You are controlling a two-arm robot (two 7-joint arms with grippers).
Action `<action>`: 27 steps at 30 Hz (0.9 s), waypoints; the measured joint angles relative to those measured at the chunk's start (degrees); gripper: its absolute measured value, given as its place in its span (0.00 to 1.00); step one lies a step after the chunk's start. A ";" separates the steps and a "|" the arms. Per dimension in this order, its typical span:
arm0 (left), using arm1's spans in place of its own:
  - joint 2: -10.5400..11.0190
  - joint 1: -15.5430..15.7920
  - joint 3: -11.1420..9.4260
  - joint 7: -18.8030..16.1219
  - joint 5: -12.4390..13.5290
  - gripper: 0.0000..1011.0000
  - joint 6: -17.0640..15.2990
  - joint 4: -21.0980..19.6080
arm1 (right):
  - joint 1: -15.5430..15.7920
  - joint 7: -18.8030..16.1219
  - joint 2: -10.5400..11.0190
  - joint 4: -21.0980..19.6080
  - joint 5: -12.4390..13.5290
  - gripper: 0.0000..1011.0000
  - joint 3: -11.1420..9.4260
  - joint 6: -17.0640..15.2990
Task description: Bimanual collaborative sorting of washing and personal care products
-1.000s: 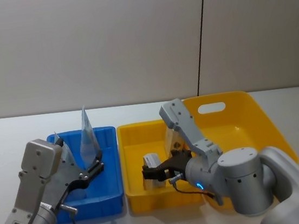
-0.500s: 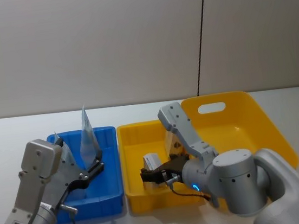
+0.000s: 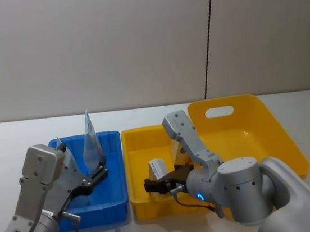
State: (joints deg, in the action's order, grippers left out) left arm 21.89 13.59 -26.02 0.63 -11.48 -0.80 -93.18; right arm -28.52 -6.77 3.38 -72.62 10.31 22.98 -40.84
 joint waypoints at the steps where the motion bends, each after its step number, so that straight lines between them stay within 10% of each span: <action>1: 0.00 0.00 0.00 0.00 0.00 0.99 0.00 0.00 | -0.03 -0.07 -0.04 0.22 0.00 0.99 -0.04 0.11; 10: 0.00 0.00 0.00 0.00 0.00 0.99 0.00 0.00 | -0.28 -0.62 -0.40 1.55 0.05 0.94 -0.32 0.87; 27: 0.00 0.00 0.00 0.00 0.00 0.99 0.00 0.00 | -0.44 -0.98 -0.63 2.51 0.05 0.45 -0.51 1.37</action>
State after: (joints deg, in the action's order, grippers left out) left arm 21.90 13.59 -26.02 0.63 -11.48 -0.80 -93.18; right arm -28.95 -7.75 2.74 -70.12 10.36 22.47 -39.47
